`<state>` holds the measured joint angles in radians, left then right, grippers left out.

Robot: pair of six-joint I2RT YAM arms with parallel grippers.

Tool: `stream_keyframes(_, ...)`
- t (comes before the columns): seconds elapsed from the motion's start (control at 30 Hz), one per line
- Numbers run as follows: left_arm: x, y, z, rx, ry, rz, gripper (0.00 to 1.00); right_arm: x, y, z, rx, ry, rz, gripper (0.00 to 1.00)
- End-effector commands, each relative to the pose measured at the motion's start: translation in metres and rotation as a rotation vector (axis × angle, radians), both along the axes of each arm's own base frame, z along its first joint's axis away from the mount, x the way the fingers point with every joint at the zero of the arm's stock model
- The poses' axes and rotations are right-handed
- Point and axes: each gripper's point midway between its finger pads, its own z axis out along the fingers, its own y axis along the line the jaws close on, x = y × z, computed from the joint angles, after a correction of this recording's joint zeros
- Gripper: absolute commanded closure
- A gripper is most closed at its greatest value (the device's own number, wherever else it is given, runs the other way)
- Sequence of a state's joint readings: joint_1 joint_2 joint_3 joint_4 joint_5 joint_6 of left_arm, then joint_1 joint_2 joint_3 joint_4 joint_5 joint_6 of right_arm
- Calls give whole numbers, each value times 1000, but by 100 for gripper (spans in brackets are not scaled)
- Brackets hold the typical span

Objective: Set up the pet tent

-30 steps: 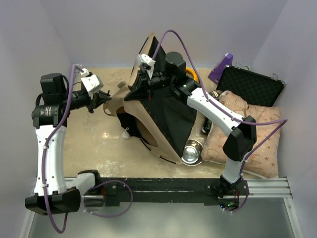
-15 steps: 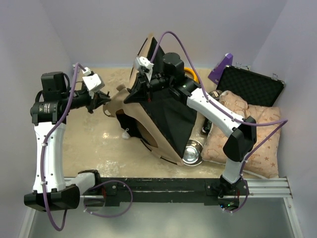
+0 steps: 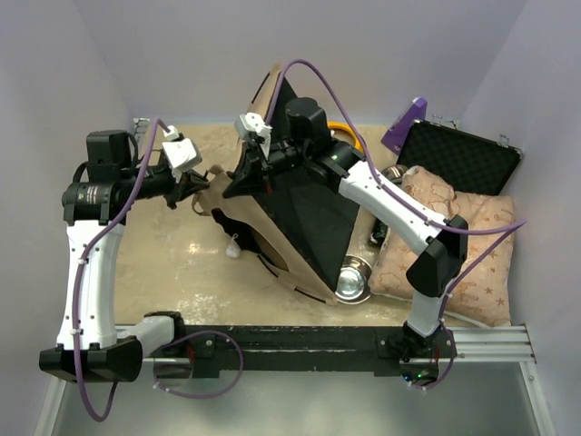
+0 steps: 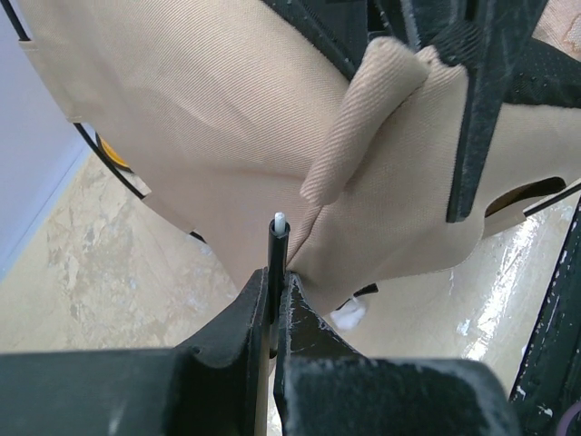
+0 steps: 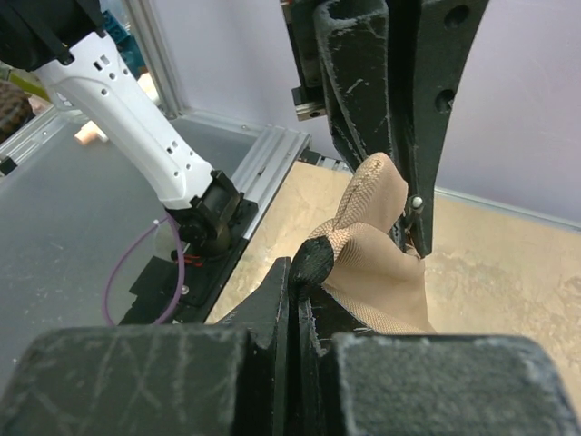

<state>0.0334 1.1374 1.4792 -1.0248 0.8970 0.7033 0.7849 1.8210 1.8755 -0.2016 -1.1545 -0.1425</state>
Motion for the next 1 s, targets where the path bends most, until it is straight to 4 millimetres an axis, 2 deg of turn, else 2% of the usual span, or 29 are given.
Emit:
stream_keyframes(0.0,-10,-2,-18,24,81,-8,100,-7,6,11,25,-41,24,100)
stream_keyframes(0.37,-12,0,-15,42,55,-7,100,-3,11,4,13,-29,18,100)
stream_keyframes(0.7,-16,4,-50,71,138,7,100,-8,5,24,55,-57,27,100)
stream_keyframes(0.97,-9,1,-30,44,107,6,100,-8,5,12,29,-47,32,100)
